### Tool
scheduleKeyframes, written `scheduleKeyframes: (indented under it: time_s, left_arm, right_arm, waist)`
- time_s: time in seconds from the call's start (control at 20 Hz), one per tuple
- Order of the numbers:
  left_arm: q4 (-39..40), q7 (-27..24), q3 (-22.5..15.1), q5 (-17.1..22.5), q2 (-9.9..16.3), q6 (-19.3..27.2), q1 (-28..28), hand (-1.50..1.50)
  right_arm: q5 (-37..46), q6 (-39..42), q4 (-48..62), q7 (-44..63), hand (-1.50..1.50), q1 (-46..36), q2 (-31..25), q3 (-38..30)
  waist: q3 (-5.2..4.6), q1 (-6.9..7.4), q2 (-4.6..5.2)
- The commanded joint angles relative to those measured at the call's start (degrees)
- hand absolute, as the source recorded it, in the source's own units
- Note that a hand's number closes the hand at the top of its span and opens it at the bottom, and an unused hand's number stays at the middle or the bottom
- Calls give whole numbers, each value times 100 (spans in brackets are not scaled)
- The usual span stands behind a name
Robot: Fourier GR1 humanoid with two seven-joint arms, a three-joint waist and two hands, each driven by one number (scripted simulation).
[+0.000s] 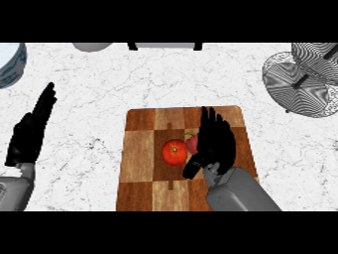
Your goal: Pick the bell pepper from the cutting board and place it in the tiered basket
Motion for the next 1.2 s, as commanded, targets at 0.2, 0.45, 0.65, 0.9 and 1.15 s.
scheduleKeyframes:
  time_s: [0.2,0.45,0.65,0.9,1.15]
  left_arm:
    - [-389,233,13,-207,-191,44,203,0]
    - [-209,166,114,-197,-152,-100,46,0]
    - [-230,179,327,-180,-32,-393,87,0]
    - [-470,354,202,-446,-251,-200,108,0]
    - [-428,212,294,-334,-190,-324,12,0]
  right_arm:
    - [-651,-509,770,620,-150,-315,59,193]
    - [-545,452,1353,-272,150,-593,-46,231]
    - [-466,-207,1357,40,150,-576,55,700]
    - [-800,-618,694,255,150,-521,57,474]
    - [-1085,-1060,1878,293,150,-1834,58,-357]
  waist:
    - [3,31,-3]
    - [1,19,4]
    - [2,9,-1]
    - [3,8,-5]
    - [3,203,47]
